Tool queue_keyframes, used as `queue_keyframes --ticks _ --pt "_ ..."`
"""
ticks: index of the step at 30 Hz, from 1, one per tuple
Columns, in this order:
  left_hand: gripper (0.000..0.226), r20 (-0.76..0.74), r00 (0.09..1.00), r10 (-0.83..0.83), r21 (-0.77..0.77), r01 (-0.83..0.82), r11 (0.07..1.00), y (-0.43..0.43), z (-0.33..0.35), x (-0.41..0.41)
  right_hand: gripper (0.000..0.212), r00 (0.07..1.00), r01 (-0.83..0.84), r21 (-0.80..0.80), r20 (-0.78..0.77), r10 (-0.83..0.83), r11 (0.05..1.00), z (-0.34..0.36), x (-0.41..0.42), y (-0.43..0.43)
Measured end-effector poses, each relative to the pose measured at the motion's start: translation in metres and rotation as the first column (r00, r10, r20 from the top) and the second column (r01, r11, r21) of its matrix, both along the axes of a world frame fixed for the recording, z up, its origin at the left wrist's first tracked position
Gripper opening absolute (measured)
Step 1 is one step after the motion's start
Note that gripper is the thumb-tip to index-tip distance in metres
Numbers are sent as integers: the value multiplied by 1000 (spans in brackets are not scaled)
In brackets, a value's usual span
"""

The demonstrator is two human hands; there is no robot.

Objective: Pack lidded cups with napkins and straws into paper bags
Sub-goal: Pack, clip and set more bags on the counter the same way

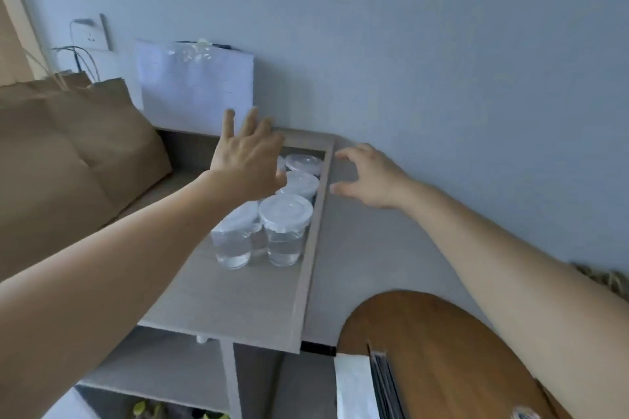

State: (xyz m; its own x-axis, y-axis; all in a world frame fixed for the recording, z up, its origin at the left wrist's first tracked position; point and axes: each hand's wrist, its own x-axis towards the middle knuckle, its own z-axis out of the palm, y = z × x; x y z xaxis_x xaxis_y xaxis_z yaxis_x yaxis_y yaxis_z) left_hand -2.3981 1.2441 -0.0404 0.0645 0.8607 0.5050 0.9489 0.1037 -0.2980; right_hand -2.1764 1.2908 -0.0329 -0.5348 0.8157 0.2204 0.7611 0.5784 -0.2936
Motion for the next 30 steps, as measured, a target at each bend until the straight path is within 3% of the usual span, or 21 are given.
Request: queue_keyframes --ticks 6,14,22,30 --pt "64 90 985 -149 -116 159 980 28 -17 134 71 983 181 -56 43 -179 982 -24 138 -11" --pt "67 162 947 -279 -309 317 897 86 -56 260 72 943 333 -184 36 -332 925 -76 249 5" --pt "69 345 860 -376 -481 506 716 146 -124 374 71 830 550 -322 112 -546 771 -123 361 18" --pt "66 468 786 -404 -536 616 577 161 -166 479 62 685 716 -362 196 -702 597 -171 483 6"
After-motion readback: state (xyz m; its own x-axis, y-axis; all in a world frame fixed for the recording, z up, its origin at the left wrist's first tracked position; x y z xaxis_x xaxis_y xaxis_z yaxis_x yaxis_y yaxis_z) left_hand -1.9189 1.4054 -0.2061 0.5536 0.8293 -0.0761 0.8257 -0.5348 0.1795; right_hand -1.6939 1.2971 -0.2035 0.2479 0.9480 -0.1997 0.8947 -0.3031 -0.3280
